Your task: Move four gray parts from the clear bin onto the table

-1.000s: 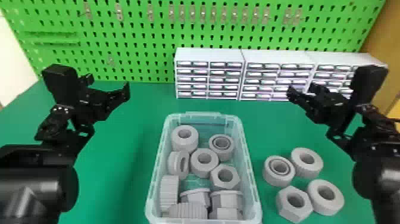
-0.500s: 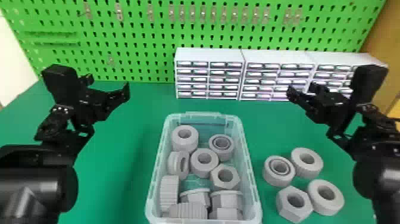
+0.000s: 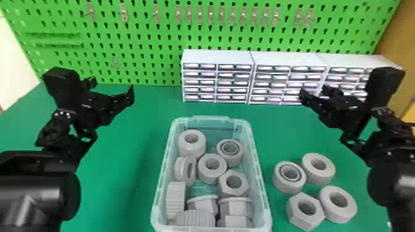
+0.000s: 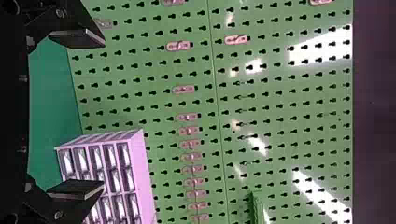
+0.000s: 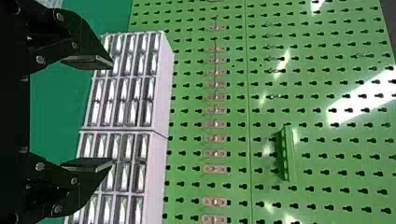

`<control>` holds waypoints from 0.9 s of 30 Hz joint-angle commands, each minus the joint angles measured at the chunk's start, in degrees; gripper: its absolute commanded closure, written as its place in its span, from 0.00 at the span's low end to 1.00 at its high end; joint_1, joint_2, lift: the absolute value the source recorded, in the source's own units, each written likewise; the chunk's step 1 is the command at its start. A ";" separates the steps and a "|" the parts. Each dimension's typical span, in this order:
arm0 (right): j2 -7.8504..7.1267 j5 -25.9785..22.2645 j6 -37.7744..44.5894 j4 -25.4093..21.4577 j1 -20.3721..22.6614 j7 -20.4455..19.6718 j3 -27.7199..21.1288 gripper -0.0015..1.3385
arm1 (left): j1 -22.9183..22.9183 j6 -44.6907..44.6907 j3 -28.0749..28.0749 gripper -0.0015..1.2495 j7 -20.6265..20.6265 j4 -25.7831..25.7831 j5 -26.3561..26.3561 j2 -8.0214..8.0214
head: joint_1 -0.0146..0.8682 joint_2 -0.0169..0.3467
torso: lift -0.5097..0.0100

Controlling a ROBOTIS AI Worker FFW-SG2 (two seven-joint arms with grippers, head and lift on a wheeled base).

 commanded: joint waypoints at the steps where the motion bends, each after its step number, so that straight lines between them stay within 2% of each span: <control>1: 0.05 0.00 0.12 -0.15 0.04 -0.25 0.33 0.39 | 0.01 -0.17 0.00 0.17 0.00 0.07 -0.15 0.01 | 0.78 0.14 | 0.89; 27: 0.05 0.70 1.79 -1.64 0.04 -0.60 0.42 0.39 | -0.25 -0.96 -0.79 0.16 0.00 -0.02 -0.15 0.01 | 0.78 0.14 | 0.89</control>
